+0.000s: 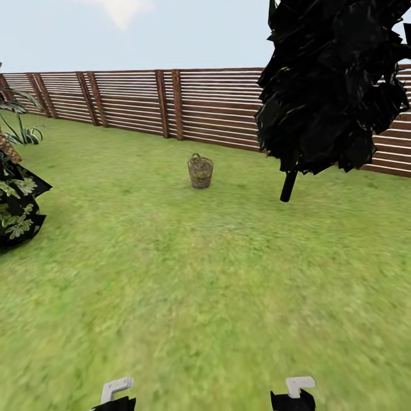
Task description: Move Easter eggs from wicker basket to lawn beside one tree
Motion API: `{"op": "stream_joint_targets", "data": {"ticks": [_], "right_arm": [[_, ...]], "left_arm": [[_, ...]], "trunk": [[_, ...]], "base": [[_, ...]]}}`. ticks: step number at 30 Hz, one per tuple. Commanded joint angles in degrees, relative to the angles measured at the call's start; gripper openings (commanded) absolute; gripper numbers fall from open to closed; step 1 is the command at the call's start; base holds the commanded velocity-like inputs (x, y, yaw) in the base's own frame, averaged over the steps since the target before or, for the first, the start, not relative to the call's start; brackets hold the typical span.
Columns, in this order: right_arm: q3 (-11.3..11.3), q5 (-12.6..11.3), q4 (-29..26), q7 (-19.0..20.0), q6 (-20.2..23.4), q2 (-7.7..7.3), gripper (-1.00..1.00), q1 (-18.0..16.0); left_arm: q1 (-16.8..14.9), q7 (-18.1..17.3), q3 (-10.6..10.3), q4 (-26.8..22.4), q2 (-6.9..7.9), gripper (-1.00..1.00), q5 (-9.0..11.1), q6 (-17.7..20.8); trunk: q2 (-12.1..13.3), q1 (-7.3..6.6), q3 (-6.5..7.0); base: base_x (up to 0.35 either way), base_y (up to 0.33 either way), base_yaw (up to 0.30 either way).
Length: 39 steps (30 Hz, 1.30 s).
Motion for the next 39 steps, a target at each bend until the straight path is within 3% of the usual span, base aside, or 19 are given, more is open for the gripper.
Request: {"op": "stream_joint_targets", "data": {"ticks": [1,39], "right_arm": [[0.1,0.3,0.1,-0.3,-0.1,-0.01,1.00,0.0],[0.1,0.5,0.1,-0.3,-0.1,0.01,1.00,0.0]], "left_arm": [[0.0,-0.1,0.2,-0.1,-0.02,1.00,0.4,0.4],[0.0,-0.1,0.2,-0.1,-0.02,1.00,0.4,0.4]], "trunk": [[0.4,-0.20,0.14],[15.6,-8.54,6.96]], "base": [[0.327,0.085,0.000],[0.327,0.087,0.000]]}}
